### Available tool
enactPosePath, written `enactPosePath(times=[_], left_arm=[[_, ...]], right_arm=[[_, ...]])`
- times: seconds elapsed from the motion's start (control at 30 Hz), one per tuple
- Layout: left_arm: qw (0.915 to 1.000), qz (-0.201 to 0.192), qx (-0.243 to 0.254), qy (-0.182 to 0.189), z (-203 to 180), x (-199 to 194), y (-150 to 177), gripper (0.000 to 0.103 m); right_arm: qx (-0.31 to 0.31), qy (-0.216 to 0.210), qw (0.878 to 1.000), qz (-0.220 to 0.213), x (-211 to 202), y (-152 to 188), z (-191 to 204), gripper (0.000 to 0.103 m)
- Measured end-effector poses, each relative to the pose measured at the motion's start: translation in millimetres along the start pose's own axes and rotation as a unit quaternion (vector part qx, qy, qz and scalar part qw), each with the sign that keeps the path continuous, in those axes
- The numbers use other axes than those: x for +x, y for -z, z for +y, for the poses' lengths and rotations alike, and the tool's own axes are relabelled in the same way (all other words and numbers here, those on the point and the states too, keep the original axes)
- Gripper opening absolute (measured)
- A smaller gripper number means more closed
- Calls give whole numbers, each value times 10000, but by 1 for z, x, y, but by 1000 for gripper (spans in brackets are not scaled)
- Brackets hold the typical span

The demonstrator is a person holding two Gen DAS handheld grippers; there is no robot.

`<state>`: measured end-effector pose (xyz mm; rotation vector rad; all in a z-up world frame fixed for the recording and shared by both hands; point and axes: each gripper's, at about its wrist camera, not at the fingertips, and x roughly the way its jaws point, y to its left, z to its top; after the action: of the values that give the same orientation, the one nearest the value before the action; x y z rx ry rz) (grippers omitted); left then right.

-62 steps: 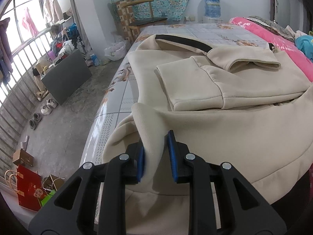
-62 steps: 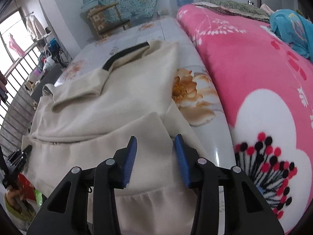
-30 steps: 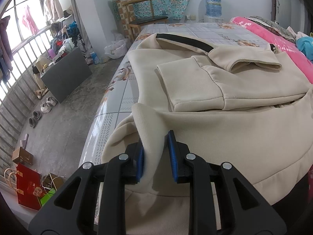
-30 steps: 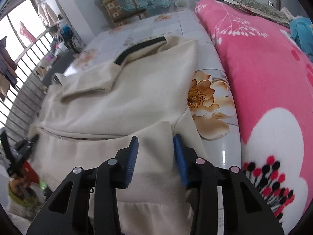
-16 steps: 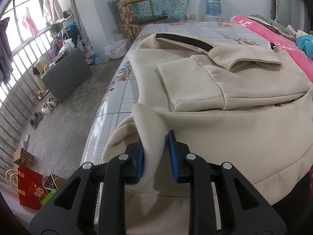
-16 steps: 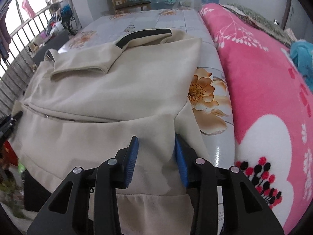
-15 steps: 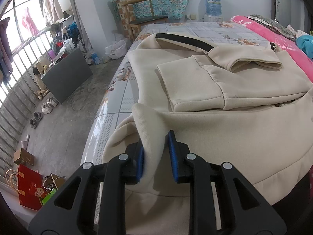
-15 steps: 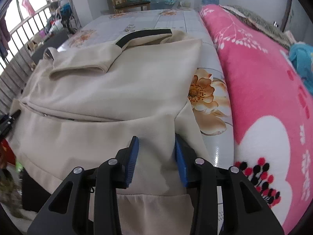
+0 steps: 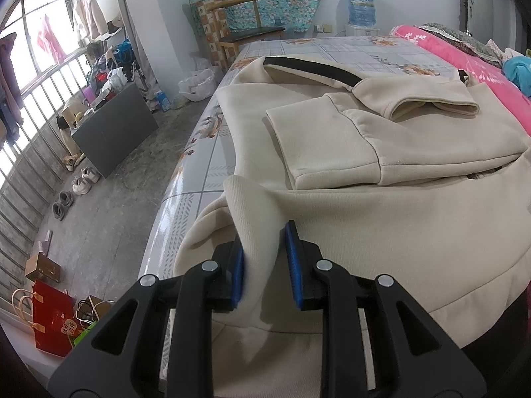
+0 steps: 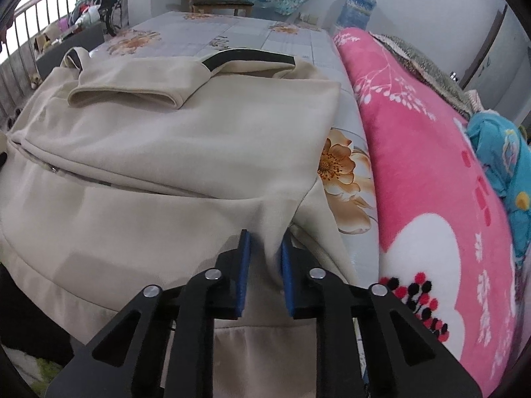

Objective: Fold large clothes

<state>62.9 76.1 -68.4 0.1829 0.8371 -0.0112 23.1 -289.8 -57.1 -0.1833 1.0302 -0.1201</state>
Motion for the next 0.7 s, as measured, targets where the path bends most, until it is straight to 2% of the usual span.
enactPosePath(times=[0.37, 0.7], left_arm=[[10000, -2, 10, -8, -1, 0, 0, 22], [10000, -6, 18, -17, 0, 0, 0, 22]], right_arm=[[-185, 339, 9992, -71, -2, 3, 11, 13], [-209, 431, 9988, -85, -2, 4, 14, 13]])
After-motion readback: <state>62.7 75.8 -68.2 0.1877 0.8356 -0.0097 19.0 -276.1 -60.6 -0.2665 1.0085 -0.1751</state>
